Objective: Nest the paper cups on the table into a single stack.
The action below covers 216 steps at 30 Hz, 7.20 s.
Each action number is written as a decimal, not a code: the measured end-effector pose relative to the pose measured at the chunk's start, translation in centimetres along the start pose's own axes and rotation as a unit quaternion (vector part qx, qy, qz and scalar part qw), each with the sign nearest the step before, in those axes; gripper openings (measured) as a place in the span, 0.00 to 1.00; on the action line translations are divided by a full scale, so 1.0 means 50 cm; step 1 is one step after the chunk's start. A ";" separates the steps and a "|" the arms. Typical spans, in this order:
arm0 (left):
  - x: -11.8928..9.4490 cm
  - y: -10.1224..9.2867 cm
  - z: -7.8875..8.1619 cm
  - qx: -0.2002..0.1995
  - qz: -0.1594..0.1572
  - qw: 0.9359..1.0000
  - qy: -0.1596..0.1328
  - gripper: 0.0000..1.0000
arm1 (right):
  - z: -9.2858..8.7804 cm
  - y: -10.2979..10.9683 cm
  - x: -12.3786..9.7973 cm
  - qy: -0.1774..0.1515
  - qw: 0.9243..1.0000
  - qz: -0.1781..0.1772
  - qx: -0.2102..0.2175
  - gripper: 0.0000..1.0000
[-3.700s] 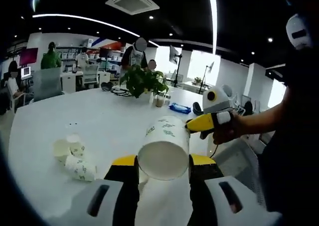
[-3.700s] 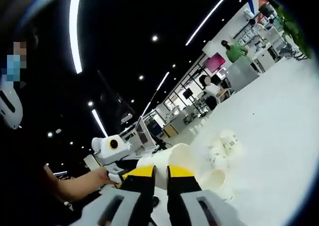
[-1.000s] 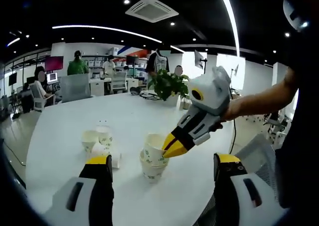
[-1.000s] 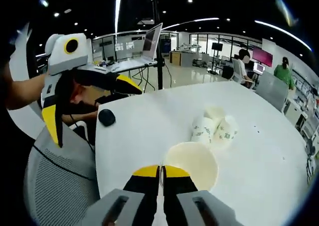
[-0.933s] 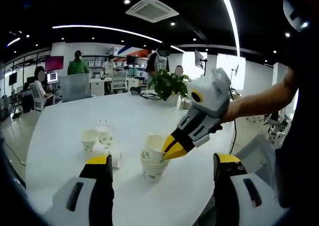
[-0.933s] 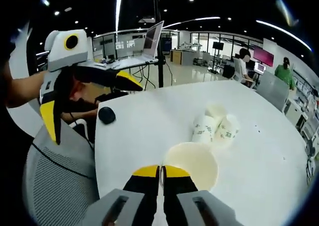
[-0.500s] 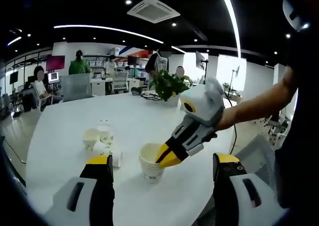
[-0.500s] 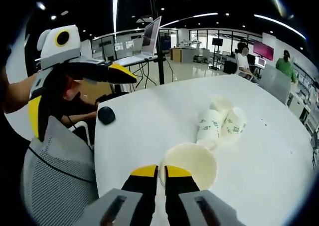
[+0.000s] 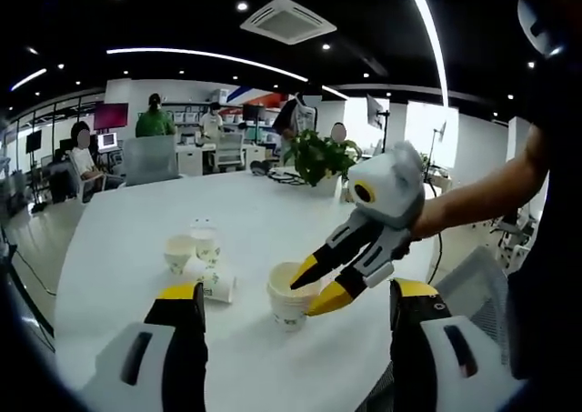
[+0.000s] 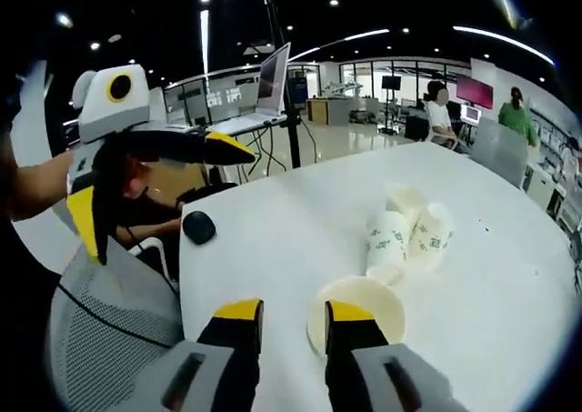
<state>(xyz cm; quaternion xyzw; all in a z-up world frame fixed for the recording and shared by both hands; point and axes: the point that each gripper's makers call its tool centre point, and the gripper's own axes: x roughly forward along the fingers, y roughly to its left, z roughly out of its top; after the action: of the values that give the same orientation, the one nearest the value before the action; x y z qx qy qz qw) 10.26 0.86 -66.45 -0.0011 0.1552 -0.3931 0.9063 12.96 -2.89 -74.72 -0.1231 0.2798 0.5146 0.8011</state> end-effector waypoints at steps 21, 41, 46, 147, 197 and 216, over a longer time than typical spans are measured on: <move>0.010 0.075 0.005 -0.001 0.050 0.999 -0.008 0.86 | 0.019 -0.028 -0.104 -0.114 0.988 -0.071 0.080 0.68; 0.070 0.159 0.017 0.020 0.070 0.997 0.009 0.84 | -0.031 -0.013 -0.143 -0.137 0.981 -0.098 0.097 0.89; 0.094 0.185 0.016 0.027 0.067 0.997 0.021 0.80 | -0.049 -0.011 -0.155 -0.140 0.980 -0.108 0.091 0.95; 0.368 0.402 -0.062 0.061 0.088 0.981 0.159 0.00 | -0.168 -0.028 -0.173 -0.087 0.972 -0.205 0.077 0.84; 0.159 0.292 0.082 0.107 0.135 0.982 0.083 0.00 | -0.156 -0.014 -0.167 -0.099 0.974 -0.189 0.069 0.90; 0.123 0.170 0.116 0.108 0.113 0.986 0.056 0.00 | -0.164 -0.022 -0.167 -0.103 0.972 -0.189 0.095 0.98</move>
<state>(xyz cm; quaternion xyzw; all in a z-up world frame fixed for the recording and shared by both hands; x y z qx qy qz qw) 21.90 1.63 -63.73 0.1365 0.1612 -0.3024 0.9295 8.69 -13.69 -76.70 -0.0437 0.2152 0.3350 0.9162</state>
